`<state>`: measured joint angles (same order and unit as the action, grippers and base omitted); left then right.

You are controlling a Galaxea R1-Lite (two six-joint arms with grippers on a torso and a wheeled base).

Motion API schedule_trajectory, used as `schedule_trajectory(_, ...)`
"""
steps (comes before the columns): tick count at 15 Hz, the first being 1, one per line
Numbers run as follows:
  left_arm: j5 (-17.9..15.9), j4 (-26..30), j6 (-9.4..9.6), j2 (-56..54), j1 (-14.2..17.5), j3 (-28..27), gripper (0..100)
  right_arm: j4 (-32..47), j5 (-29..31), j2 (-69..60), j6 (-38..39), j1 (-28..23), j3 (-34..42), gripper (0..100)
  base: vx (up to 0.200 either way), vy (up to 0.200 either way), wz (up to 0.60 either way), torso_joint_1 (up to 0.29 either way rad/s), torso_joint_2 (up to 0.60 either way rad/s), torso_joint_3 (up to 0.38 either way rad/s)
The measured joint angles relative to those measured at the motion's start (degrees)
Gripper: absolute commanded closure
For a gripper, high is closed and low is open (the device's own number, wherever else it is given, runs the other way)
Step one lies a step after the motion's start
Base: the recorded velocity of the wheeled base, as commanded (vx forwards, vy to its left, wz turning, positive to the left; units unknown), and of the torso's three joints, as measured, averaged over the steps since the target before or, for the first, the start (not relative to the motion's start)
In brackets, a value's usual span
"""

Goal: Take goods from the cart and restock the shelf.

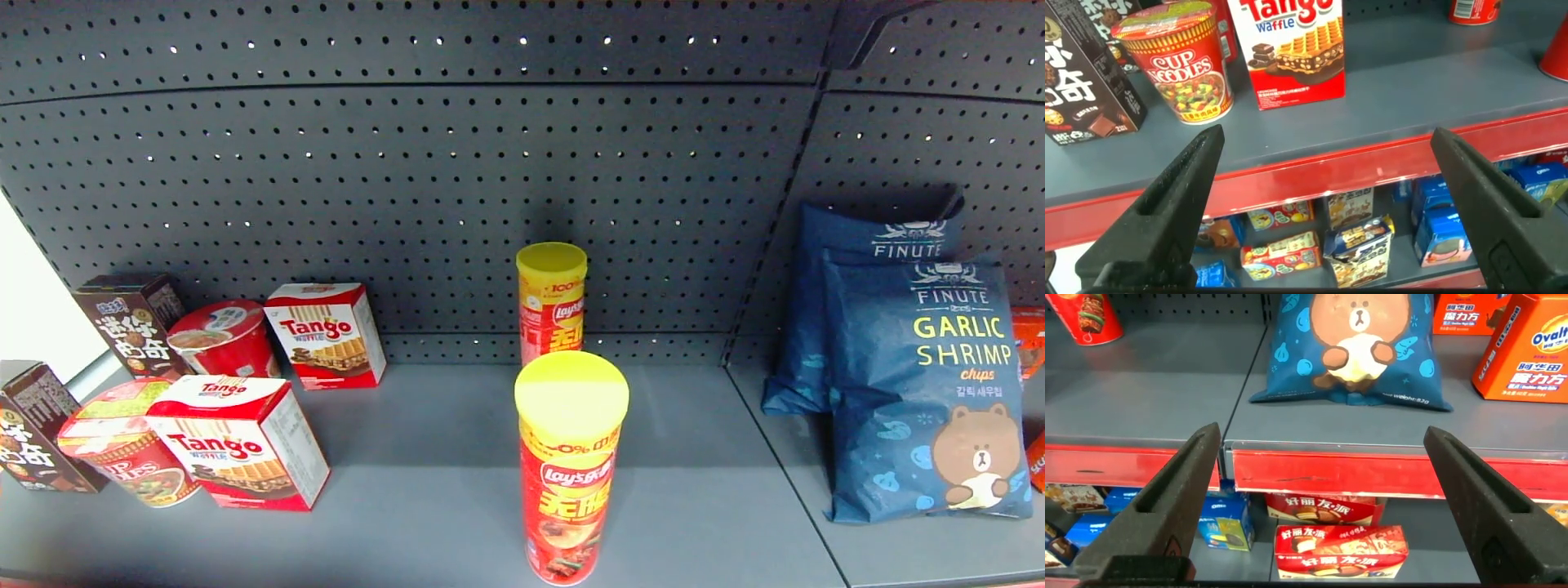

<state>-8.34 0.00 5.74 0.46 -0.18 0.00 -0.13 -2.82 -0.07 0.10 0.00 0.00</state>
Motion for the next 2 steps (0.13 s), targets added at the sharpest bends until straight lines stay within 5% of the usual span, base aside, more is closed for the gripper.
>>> schedule_trajectory(2, 0.0, 0.0, -0.02, 0.0, 0.0, 0.0, 0, 0.02, 0.0, 0.0, 0.0, 0.0, 0.0, 0, 0.0, 0.0, 0.0, 0.0, 0.0, 0.0)
